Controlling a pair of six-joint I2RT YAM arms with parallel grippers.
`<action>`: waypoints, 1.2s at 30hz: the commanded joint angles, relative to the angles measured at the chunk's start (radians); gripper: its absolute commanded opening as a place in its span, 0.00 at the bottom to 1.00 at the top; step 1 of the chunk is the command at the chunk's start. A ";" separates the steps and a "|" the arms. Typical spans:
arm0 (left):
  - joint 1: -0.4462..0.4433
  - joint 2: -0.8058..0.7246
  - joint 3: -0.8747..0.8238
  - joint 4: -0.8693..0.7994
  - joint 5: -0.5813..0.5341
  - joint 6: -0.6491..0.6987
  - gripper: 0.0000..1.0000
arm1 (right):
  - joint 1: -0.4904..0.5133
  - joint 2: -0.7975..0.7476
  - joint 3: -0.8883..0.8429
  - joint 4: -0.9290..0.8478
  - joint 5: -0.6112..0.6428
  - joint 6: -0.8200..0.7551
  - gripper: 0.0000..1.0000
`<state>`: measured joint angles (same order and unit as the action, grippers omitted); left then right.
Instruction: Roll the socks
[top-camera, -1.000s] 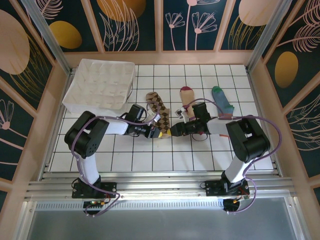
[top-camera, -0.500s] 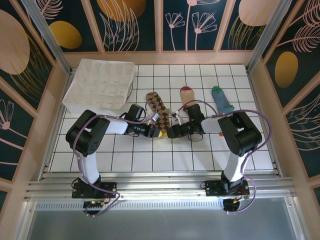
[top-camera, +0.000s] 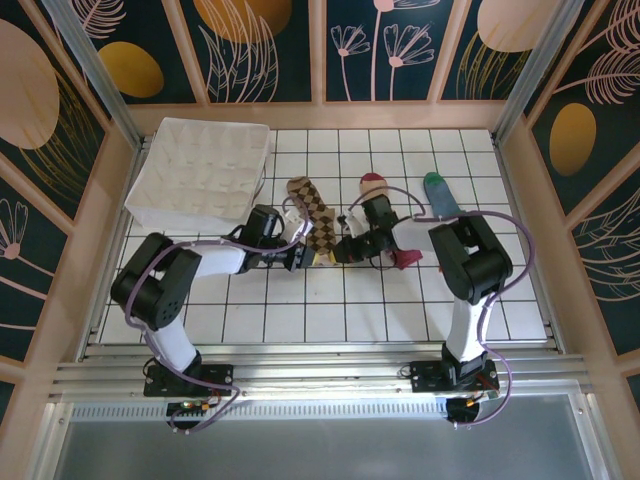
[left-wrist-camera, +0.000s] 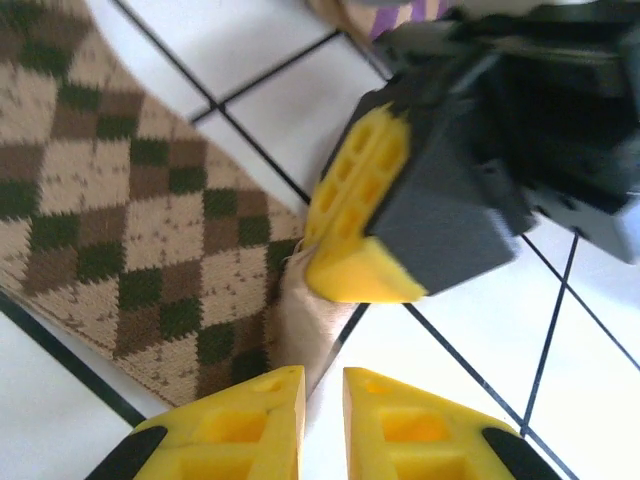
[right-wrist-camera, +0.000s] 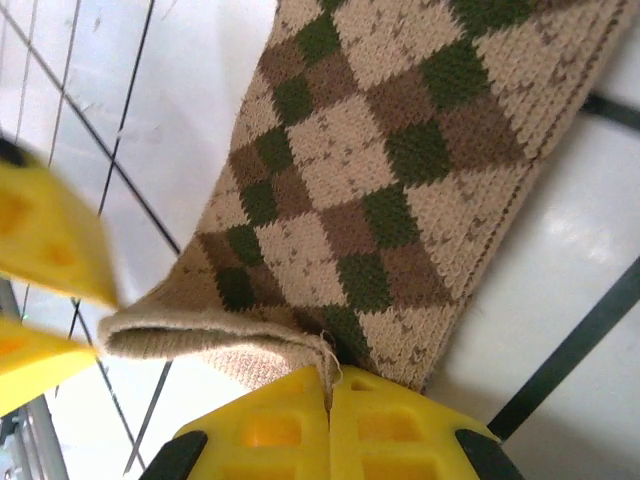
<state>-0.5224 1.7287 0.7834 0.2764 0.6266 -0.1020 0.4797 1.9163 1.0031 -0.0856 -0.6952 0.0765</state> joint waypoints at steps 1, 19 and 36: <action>0.005 -0.093 -0.028 0.024 -0.074 0.182 0.20 | 0.002 0.085 0.049 -0.230 0.177 -0.023 0.02; -0.163 -0.109 0.032 -0.090 -0.479 1.000 0.28 | -0.001 0.196 0.158 -0.461 0.150 -0.087 0.01; -0.212 -0.021 0.037 -0.117 -0.476 1.098 0.37 | -0.008 0.216 0.175 -0.500 0.148 -0.099 0.01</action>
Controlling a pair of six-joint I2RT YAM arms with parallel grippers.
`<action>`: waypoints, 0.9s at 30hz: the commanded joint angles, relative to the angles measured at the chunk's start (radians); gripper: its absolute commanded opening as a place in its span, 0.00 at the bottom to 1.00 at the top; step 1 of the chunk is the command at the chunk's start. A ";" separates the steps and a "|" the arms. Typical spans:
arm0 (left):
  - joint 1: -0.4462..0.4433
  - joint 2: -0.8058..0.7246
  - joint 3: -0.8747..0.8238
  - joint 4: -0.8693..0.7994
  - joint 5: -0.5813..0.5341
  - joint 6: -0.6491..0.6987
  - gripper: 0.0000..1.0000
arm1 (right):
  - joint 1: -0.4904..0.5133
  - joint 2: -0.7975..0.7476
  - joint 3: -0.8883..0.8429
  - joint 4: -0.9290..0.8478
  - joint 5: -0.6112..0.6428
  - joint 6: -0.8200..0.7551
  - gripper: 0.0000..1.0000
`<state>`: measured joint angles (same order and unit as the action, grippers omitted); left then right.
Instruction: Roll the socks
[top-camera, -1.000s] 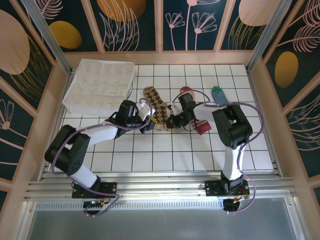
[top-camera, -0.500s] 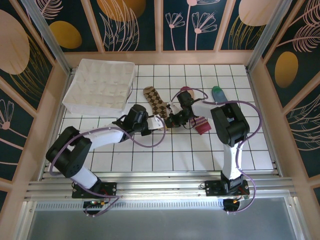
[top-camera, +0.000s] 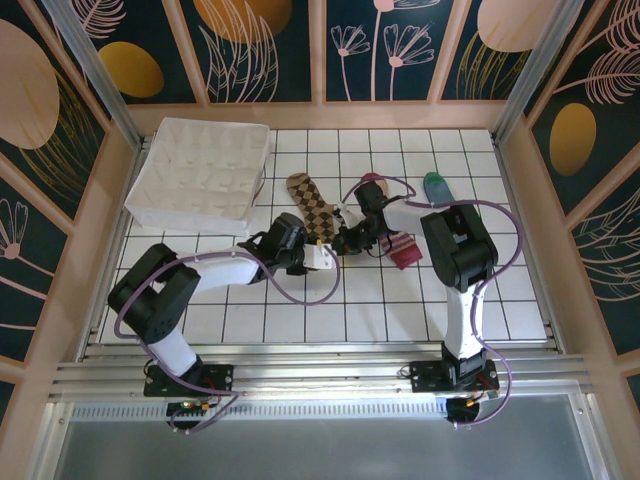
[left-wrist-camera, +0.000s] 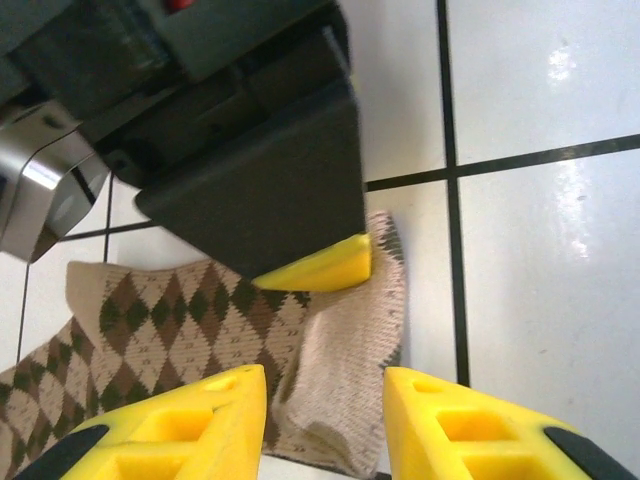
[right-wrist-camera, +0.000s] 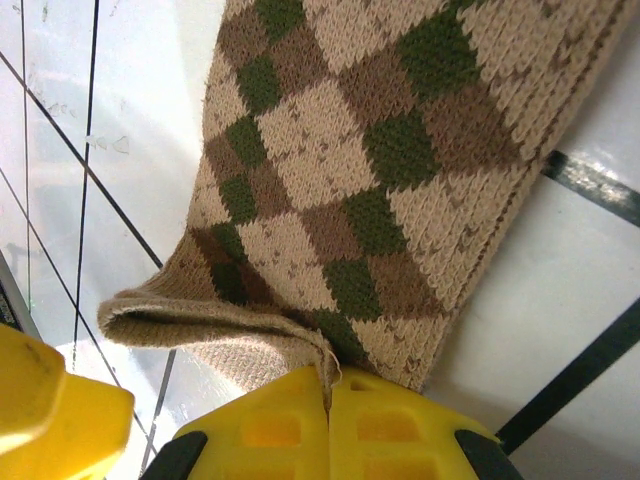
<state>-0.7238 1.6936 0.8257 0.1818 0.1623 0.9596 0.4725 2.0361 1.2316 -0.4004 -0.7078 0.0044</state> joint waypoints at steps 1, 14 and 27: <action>-0.011 0.040 0.000 -0.022 -0.015 0.039 0.37 | -0.001 0.097 -0.053 -0.190 0.162 -0.029 0.01; -0.011 0.211 0.096 0.002 -0.116 -0.016 0.33 | -0.001 0.110 -0.048 -0.258 0.129 -0.075 0.03; -0.011 0.231 0.268 -0.336 0.172 -0.230 0.00 | -0.111 -0.125 -0.143 -0.141 -0.018 -0.031 0.42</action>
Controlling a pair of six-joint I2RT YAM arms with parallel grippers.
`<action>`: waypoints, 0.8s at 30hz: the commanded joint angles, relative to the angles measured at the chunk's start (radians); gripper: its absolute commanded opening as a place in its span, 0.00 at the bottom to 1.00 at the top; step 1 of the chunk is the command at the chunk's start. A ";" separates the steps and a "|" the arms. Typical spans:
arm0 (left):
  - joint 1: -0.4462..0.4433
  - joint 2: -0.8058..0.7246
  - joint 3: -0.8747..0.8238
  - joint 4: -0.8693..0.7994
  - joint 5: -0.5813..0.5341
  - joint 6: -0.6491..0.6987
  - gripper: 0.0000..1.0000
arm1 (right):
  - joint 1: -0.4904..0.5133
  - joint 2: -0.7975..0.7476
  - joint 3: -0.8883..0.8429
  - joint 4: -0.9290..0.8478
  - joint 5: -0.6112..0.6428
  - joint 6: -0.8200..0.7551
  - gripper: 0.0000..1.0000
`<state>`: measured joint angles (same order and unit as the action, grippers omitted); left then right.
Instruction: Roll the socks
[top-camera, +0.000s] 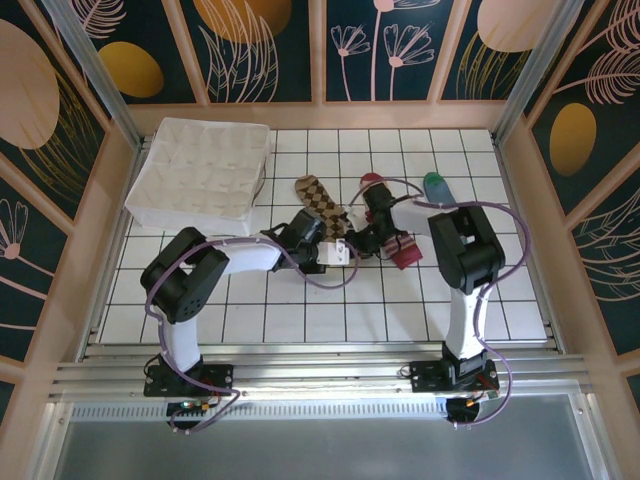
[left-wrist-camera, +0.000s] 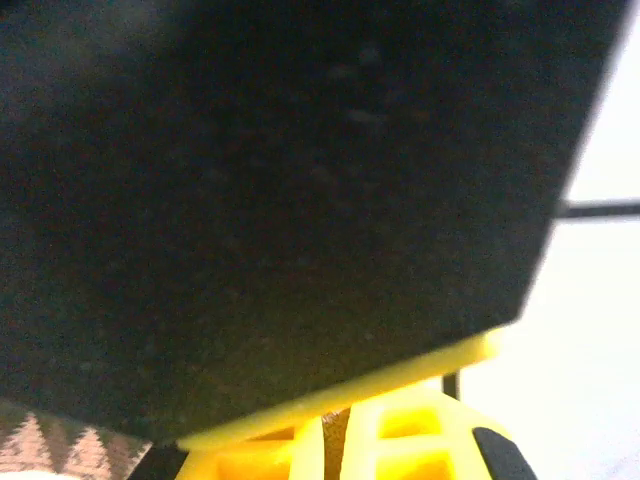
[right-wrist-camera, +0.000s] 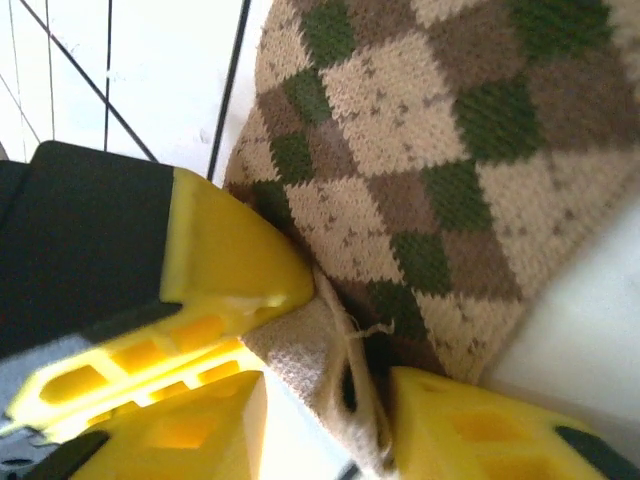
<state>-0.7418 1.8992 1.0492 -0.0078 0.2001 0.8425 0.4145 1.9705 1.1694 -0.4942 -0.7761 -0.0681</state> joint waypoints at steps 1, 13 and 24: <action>0.007 0.031 0.054 -0.167 0.171 -0.146 0.00 | -0.064 -0.096 -0.105 -0.010 0.037 0.060 0.43; 0.043 0.155 0.137 -0.292 0.476 -0.416 0.00 | -0.054 -0.358 -0.393 0.436 0.033 0.289 0.42; 0.125 0.196 0.156 -0.369 0.646 -0.453 0.00 | -0.040 -0.451 -0.517 0.629 0.010 0.304 0.44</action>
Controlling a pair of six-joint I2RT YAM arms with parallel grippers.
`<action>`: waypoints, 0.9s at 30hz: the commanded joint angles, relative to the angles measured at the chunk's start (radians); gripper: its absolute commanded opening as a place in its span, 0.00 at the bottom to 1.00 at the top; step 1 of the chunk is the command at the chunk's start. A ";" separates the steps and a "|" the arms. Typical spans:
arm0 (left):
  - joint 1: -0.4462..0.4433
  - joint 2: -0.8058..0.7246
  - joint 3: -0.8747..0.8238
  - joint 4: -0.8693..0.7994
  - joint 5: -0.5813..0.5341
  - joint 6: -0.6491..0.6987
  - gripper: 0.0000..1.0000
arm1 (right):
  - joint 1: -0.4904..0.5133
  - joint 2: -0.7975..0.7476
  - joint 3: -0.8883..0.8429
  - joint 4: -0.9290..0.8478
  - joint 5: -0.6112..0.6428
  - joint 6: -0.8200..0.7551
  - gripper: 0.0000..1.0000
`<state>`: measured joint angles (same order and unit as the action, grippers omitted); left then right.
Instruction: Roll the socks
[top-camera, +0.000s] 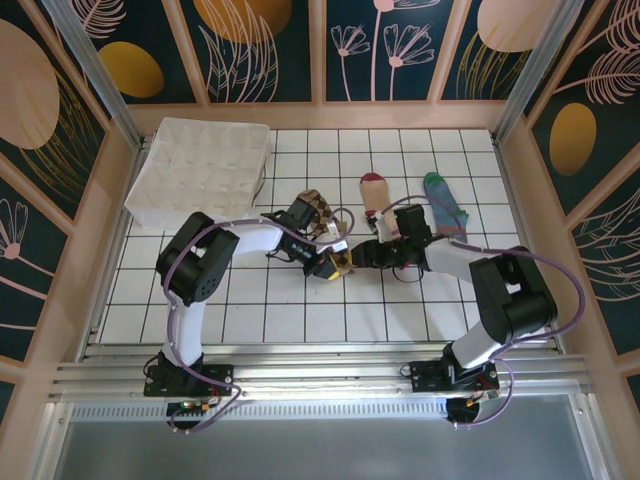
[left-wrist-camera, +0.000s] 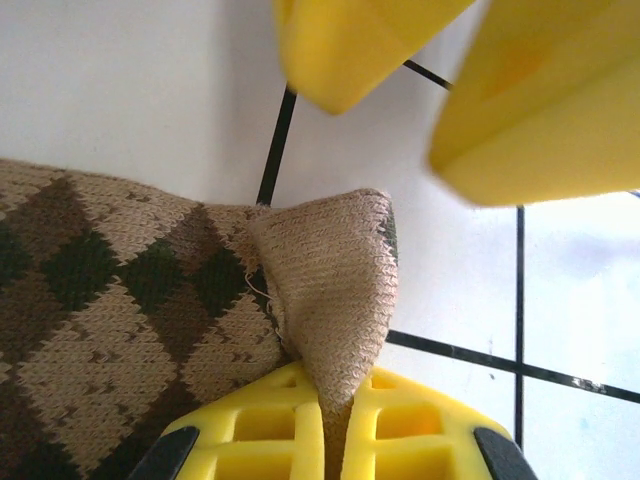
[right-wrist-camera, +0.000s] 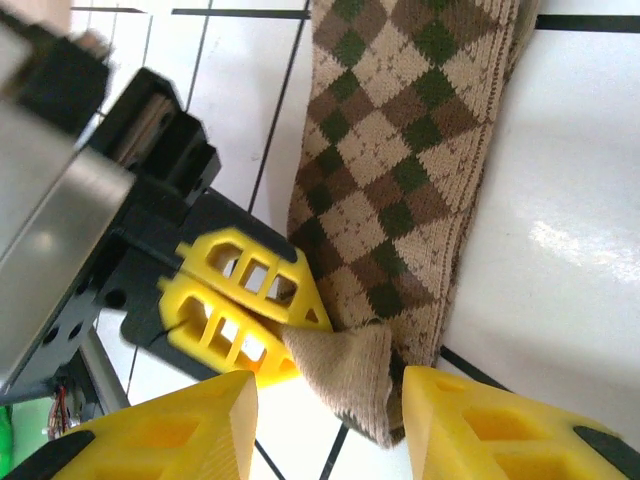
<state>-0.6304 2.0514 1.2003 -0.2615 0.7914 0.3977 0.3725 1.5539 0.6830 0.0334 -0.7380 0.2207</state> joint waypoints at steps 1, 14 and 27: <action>0.016 0.048 0.009 -0.127 0.063 -0.003 0.00 | 0.003 -0.032 -0.035 0.107 -0.031 0.014 0.44; 0.061 0.142 0.085 -0.252 0.200 -0.004 0.00 | 0.004 0.048 -0.064 0.208 -0.146 -0.022 0.48; 0.070 0.158 0.096 -0.263 0.203 -0.032 0.00 | 0.024 0.166 -0.057 0.226 -0.181 -0.074 0.48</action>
<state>-0.5663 2.1612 1.3003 -0.4633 1.0252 0.3782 0.3801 1.6951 0.6262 0.2367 -0.8806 0.1806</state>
